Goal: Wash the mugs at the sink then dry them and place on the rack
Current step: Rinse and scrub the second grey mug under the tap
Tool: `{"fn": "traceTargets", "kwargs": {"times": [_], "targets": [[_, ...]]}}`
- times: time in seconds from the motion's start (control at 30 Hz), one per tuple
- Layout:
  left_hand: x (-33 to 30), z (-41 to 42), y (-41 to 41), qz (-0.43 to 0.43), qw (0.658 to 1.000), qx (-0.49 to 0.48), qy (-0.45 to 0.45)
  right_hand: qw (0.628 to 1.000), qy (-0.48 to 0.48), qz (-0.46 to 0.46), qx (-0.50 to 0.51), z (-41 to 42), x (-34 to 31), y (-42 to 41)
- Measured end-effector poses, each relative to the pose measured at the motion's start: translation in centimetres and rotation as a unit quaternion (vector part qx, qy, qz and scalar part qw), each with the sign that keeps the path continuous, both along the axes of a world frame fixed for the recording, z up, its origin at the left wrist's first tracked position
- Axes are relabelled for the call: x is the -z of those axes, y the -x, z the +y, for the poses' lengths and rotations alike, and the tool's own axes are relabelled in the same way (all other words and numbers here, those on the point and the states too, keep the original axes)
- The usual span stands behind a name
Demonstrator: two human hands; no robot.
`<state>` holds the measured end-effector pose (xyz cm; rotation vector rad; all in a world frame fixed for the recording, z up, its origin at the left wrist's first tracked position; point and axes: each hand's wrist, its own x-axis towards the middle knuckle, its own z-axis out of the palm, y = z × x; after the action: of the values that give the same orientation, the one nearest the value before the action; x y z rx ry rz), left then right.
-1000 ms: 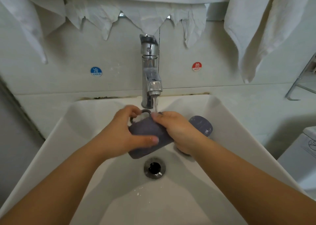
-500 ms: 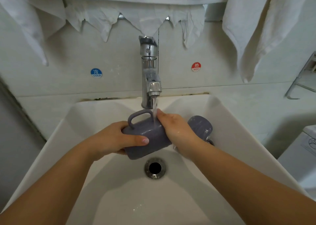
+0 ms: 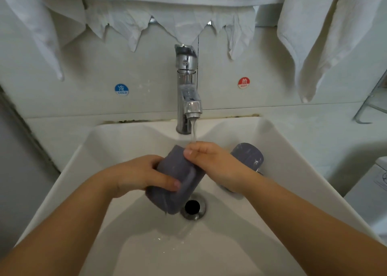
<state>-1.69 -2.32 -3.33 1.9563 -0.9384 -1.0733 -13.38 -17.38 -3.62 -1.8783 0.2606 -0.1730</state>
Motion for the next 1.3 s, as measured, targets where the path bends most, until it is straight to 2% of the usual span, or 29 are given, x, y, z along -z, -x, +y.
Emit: {"fn": "traceTargets", "kwargs": {"times": [0.1, 0.2, 0.33, 0.47, 0.53, 0.63, 0.7, 0.73, 0.77, 0.83, 0.87, 0.97, 1.03, 1.1, 1.17, 1.23, 1.3], "targets": [[1.0, -1.3, 1.2, -0.112, 0.993, -0.038, 0.029, 0.999, 0.051, -0.002, 0.012, 0.8, -0.1, -0.1], [1.7, -1.9, 1.9, -0.144, 0.987, -0.053, 0.057, 0.993, 0.108, -0.009, 0.046, 1.3, 0.1, -0.3], [2.4, -1.8, 1.6, -0.177, 0.981, -0.056, 0.057, 0.976, 0.219, 0.003, -0.015, 2.6, 0.4, 0.0], [1.7, -1.5, 1.2, -0.232, 0.962, -0.095, 0.105, 0.965, 0.256, 0.023, -0.049, 2.1, -0.2, 0.7], [1.5, -1.5, 1.1, -0.282, 0.948, -0.095, 0.109, 0.936, 0.34, 0.059, -0.072, 1.2, -0.4, 1.0], [1.5, -1.7, 1.3, -0.318, 0.938, -0.086, 0.111, 0.852, 0.506, 0.104, -0.082, 0.4, 0.0, 1.0], [1.5, -1.8, 1.3, -0.331, 0.934, -0.077, 0.112, 0.812, 0.567, 0.105, -0.083, 0.7, 0.3, 1.0], [1.5, -1.8, 1.3, -0.338, 0.932, -0.074, 0.112, 0.815, 0.562, 0.111, -0.087, 1.0, 0.5, 1.0], [1.6, -1.8, 1.3, -0.343, 0.93, -0.072, 0.112, 0.841, 0.519, 0.121, -0.089, 1.2, 0.5, 0.9], [1.8, -1.8, 1.2, -0.351, 0.927, -0.068, 0.113, 0.926, 0.338, 0.144, -0.087, 1.8, 0.3, 0.9], [2.0, -1.9, 1.2, -0.357, 0.924, -0.066, 0.116, 0.954, 0.249, 0.143, -0.088, 2.1, 0.1, 0.9], [2.3, -2.1, 1.2, -0.371, 0.918, -0.064, 0.127, 0.987, 0.084, 0.118, -0.066, 2.8, -0.1, 0.5], [2.4, -2.3, 1.3, -0.376, 0.916, -0.065, 0.126, 0.988, 0.069, 0.116, -0.072, 3.1, -0.2, 0.4], [2.2, -2.2, 1.2, -0.379, 0.916, -0.063, 0.116, 0.981, 0.126, 0.116, -0.09, 2.8, 0.0, 0.5], [2.0, -2.0, 1.2, -0.375, 0.92, -0.055, 0.106, 0.96, 0.226, 0.131, -0.101, 2.0, 0.3, 0.8], [1.8, -1.9, 1.1, -0.361, 0.925, -0.055, 0.103, 0.92, 0.347, 0.151, -0.098, 1.3, 0.6, 0.8], [1.7, -1.8, 1.0, -0.354, 0.927, -0.059, 0.105, 0.859, 0.485, 0.132, -0.095, 1.1, 0.7, 0.9]]}}
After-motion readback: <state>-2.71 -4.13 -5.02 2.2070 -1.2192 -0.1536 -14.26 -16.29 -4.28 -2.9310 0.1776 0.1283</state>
